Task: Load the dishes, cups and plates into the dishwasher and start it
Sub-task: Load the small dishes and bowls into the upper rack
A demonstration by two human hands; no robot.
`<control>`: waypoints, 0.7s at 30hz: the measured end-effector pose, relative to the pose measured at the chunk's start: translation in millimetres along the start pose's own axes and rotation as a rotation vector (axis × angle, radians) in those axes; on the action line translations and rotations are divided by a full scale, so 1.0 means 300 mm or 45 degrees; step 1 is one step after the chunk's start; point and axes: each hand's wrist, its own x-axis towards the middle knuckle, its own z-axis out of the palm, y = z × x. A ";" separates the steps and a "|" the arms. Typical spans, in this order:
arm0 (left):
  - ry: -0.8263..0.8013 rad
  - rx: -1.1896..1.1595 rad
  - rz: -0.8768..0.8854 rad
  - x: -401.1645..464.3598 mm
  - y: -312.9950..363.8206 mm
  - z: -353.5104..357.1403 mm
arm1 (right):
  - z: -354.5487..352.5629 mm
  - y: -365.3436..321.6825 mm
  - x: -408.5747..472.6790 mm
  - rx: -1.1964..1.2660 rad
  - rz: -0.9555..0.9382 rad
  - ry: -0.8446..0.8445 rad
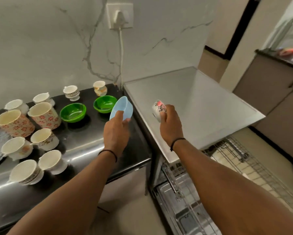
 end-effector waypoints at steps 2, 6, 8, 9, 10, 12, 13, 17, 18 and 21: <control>-0.054 -0.075 0.078 -0.005 0.112 0.037 | -0.115 0.040 0.006 0.084 0.173 0.107; -0.181 -0.161 0.230 -0.053 0.359 0.156 | -0.403 0.198 -0.025 0.231 0.492 0.339; -0.260 -0.216 0.301 -0.089 0.461 0.219 | -0.530 0.285 -0.069 0.257 0.592 0.385; -0.300 -0.257 0.345 -0.118 0.526 0.263 | -0.609 0.338 -0.110 0.261 0.663 0.412; -0.334 -0.285 0.369 -0.137 0.570 0.291 | -0.660 0.379 -0.139 0.264 0.713 0.426; -0.401 -0.326 0.401 -0.188 0.663 0.358 | -0.767 0.466 -0.215 0.246 0.807 0.443; -0.436 -0.342 0.425 -0.230 0.718 0.404 | -0.835 0.515 -0.267 0.240 0.852 0.461; -0.593 -0.272 0.520 -0.384 0.884 0.553 | -1.049 0.692 -0.460 0.266 0.967 0.483; -0.642 -0.239 0.524 -0.407 0.903 0.582 | -1.078 0.730 -0.495 0.244 0.983 0.468; -0.729 -0.153 0.517 -0.514 0.975 0.723 | -1.177 0.880 -0.605 0.174 1.040 0.427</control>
